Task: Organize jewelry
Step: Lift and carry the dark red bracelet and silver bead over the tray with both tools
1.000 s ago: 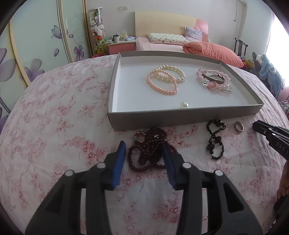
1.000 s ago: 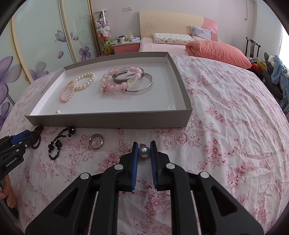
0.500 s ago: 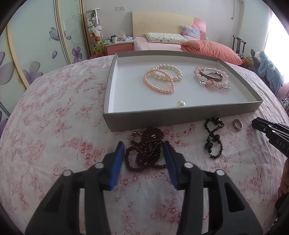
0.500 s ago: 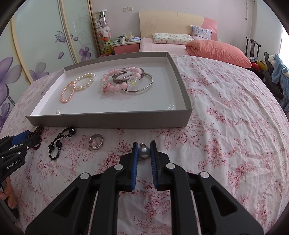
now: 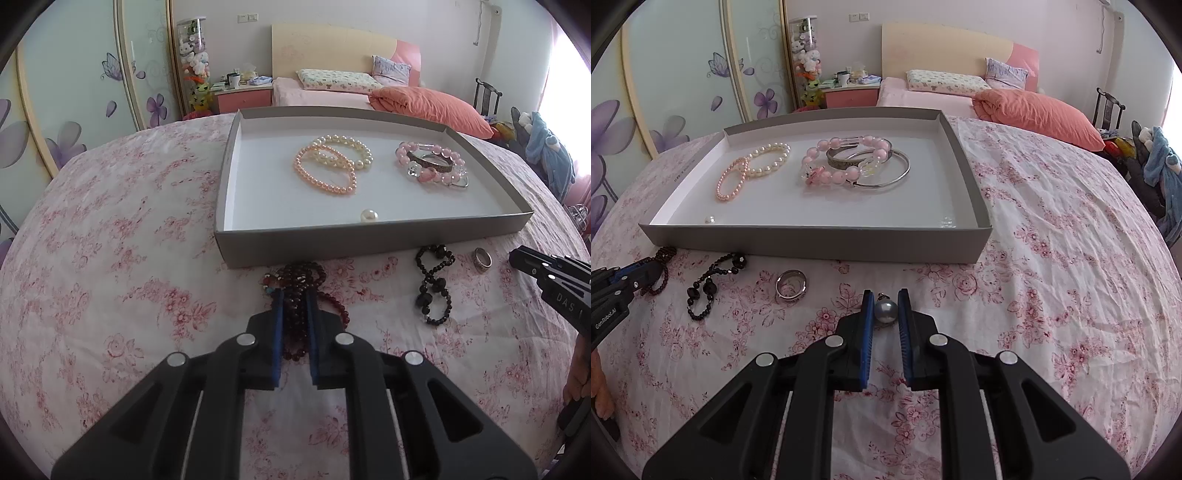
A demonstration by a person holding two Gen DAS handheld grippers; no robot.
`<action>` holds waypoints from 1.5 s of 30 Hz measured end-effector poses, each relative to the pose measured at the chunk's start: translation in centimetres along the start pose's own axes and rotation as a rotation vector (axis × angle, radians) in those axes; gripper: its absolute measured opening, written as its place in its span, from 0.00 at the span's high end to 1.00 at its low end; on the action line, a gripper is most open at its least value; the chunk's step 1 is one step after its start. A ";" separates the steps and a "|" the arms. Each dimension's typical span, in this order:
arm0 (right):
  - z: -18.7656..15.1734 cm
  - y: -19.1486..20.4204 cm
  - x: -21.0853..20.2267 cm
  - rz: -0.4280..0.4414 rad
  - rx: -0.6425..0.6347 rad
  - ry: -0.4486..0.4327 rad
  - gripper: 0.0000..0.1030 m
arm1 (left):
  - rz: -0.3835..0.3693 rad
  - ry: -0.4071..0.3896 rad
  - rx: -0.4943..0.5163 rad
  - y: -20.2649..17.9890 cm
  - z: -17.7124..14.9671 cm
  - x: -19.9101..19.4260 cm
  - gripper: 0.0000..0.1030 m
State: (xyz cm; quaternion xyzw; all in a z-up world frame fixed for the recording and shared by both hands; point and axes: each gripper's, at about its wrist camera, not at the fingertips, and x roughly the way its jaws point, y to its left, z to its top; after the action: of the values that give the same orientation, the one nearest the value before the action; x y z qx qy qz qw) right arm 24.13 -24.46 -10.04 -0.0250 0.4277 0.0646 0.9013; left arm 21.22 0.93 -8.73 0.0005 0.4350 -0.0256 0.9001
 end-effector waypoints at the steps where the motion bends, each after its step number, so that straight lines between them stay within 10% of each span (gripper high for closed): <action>1: -0.1 0.0 -0.1 -0.002 0.000 0.000 0.86 | -0.002 0.000 -0.005 0.1 0.0 0.0 0.88; 14: 0.5 0.1 -3.8 0.032 0.020 -0.108 0.86 | -0.041 -0.046 -0.070 0.6 -0.3 -2.4 0.91; 31: 1.4 1.9 -10.5 0.094 0.016 -0.405 0.86 | -0.008 -0.373 0.031 -3.3 0.9 -11.0 0.91; 45: 1.6 1.7 -12.0 0.120 0.032 -0.509 0.86 | -0.007 -0.441 0.054 -4.5 2.0 -12.3 0.91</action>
State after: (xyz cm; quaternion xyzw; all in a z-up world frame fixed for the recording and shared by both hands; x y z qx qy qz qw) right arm 17.66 -23.78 0.26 0.0316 0.1886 0.1155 0.9747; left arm 14.92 -3.10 2.21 0.0173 0.2268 -0.0400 0.9730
